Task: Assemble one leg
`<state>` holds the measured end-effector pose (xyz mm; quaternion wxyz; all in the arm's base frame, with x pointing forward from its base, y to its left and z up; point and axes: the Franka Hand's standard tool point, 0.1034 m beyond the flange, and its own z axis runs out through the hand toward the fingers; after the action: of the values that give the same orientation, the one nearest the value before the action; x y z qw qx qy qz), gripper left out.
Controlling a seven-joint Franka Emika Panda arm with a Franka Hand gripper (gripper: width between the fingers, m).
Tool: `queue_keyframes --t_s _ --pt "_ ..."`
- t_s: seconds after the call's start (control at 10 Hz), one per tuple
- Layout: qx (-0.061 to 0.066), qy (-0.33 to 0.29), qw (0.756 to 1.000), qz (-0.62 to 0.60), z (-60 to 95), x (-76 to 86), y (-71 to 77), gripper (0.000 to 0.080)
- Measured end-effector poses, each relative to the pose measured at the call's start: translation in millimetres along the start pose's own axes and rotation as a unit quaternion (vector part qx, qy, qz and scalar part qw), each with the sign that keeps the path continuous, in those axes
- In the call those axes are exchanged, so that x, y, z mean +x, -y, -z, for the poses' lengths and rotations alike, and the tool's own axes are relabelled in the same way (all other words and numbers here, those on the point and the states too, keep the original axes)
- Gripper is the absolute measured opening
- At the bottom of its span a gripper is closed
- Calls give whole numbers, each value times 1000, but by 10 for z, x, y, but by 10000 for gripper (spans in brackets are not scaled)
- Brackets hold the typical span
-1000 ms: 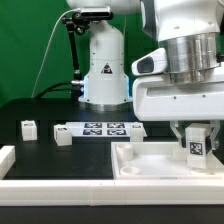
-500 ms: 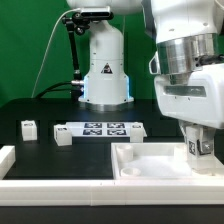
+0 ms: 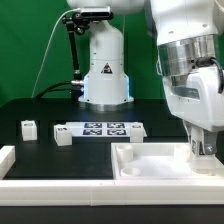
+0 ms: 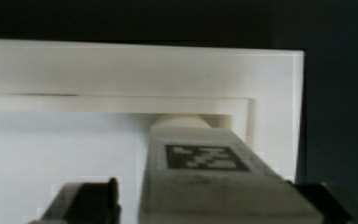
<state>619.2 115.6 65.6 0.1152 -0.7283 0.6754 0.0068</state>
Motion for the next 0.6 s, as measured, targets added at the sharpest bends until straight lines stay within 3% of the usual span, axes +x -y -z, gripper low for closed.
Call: queue_keyframes --t_s 0.1,0.2,0.3,0.6 --pt "-3 1 999 42 5 -1 5 505" --pt "-6 1 991 135 11 -6 11 619" --pt "-12 4 982 188 16 -22 17 640" --pt "-20 2 920 392 23 -23 34 648"
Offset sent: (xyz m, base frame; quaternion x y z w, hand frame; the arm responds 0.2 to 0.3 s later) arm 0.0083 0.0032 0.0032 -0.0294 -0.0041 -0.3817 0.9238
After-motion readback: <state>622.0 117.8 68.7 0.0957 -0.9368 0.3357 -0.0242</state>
